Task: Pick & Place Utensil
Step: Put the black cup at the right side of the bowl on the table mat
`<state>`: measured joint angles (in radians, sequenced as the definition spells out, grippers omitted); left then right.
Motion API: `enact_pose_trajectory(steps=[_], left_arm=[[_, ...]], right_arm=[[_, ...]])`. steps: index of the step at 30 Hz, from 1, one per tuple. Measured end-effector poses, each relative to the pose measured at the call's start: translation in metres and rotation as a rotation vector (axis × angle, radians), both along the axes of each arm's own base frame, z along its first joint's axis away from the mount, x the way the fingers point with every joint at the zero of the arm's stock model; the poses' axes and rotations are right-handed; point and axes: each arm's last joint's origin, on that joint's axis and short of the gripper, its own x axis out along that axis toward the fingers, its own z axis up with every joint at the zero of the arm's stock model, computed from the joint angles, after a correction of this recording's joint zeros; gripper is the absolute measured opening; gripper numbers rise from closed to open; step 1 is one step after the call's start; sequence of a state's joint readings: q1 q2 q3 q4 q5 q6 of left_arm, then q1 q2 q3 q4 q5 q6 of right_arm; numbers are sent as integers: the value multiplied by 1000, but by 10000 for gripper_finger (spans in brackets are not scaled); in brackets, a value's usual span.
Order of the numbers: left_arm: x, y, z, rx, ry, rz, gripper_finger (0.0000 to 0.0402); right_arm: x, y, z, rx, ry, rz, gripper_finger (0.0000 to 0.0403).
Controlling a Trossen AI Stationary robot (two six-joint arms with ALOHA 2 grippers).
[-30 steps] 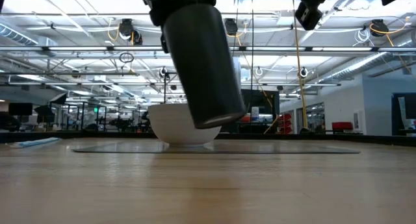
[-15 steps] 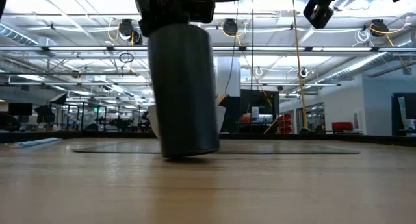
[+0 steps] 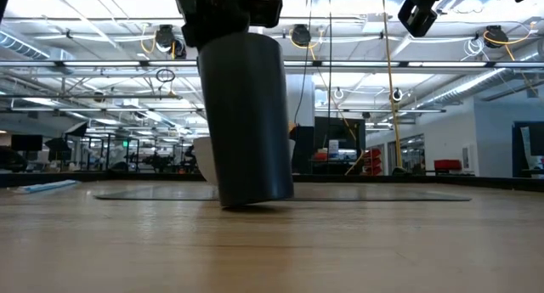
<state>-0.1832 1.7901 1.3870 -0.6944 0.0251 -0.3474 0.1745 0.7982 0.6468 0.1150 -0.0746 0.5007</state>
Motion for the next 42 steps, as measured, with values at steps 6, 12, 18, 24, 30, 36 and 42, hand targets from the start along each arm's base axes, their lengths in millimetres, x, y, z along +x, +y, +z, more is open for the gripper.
enact_pose_trajectory(steps=[6,12,18,24,30,36,42], left_arm=[[1,-1,4,5,-14,-14,108],[8,-2,19,35,-73,-33,150],[10,-1,29,42,-94,-49,162],[-9,3,70,63,-220,-21,163],[-61,15,124,152,-403,74,163],[-125,31,138,172,-511,223,163],[-171,36,125,145,-601,348,163]], right_arm=[[0,0,0,0,0,0,141],[0,0,0,0,1,0,141],[0,0,0,7,4,-2,141],[7,2,-6,27,40,-42,141],[28,17,-8,-14,-52,15,141],[58,24,-8,-42,46,18,141],[99,36,20,-232,191,65,141]])
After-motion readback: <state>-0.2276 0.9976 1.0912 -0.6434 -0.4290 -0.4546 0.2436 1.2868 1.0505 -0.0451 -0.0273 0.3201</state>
